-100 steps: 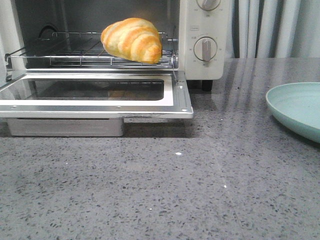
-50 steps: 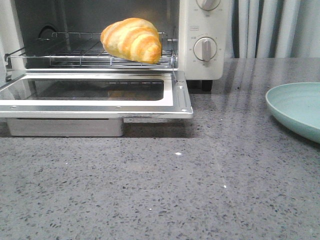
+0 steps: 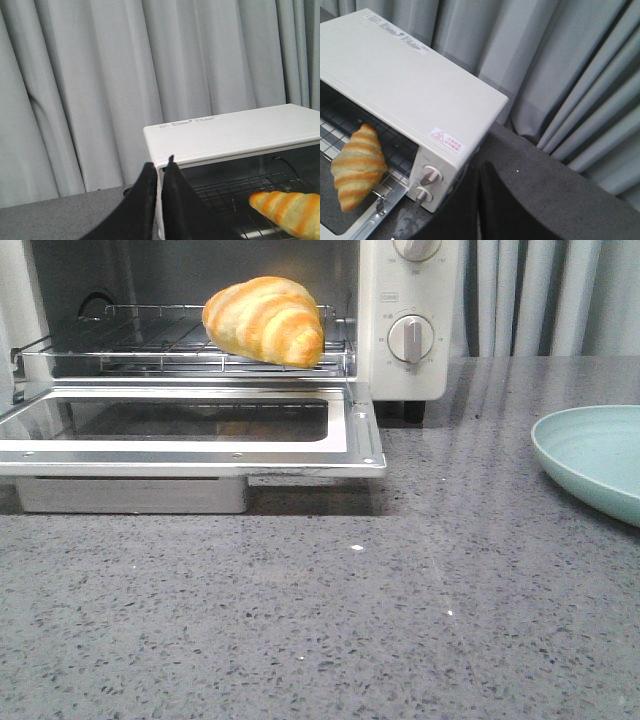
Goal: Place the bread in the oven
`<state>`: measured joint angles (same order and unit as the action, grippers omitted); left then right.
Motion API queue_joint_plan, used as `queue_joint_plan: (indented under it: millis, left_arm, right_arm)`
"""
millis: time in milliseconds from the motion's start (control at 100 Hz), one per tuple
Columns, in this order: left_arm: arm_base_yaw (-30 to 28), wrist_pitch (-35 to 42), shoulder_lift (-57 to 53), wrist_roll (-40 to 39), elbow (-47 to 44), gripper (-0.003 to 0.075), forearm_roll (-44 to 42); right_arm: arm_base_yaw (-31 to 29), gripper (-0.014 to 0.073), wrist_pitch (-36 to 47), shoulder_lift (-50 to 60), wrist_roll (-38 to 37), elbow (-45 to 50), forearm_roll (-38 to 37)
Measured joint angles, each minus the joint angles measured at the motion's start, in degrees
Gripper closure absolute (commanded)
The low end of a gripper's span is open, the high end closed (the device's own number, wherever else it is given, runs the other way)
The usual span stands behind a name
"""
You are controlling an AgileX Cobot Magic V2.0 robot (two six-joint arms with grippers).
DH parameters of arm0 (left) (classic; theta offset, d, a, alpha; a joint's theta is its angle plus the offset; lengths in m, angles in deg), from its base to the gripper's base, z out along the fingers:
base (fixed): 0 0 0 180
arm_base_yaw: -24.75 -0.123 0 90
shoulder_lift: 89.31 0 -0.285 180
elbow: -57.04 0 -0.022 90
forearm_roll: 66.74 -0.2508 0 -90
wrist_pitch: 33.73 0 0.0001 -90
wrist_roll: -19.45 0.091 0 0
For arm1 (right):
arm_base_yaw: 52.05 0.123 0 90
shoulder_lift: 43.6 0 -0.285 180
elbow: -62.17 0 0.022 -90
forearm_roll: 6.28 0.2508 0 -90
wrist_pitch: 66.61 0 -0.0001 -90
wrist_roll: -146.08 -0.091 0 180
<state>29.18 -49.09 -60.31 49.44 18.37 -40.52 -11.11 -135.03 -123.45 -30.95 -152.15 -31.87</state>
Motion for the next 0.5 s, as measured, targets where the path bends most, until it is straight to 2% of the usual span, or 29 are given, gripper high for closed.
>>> queue_joint_plan:
  millis: [260, 500]
  left_arm:
    - [0.0, -0.1, -0.4, 0.0, -0.3, 0.0740, 0.5]
    - [0.0, 0.0, -0.4, 0.0, -1.5, 0.0740, 0.5]
  right_arm:
    - [0.0, 0.0665, 5.1, 24.0, -9.2, 27.6, -8.0]
    - [0.0, 0.0648, 4.4, 44.0, -14.1, 43.4, -12.7]
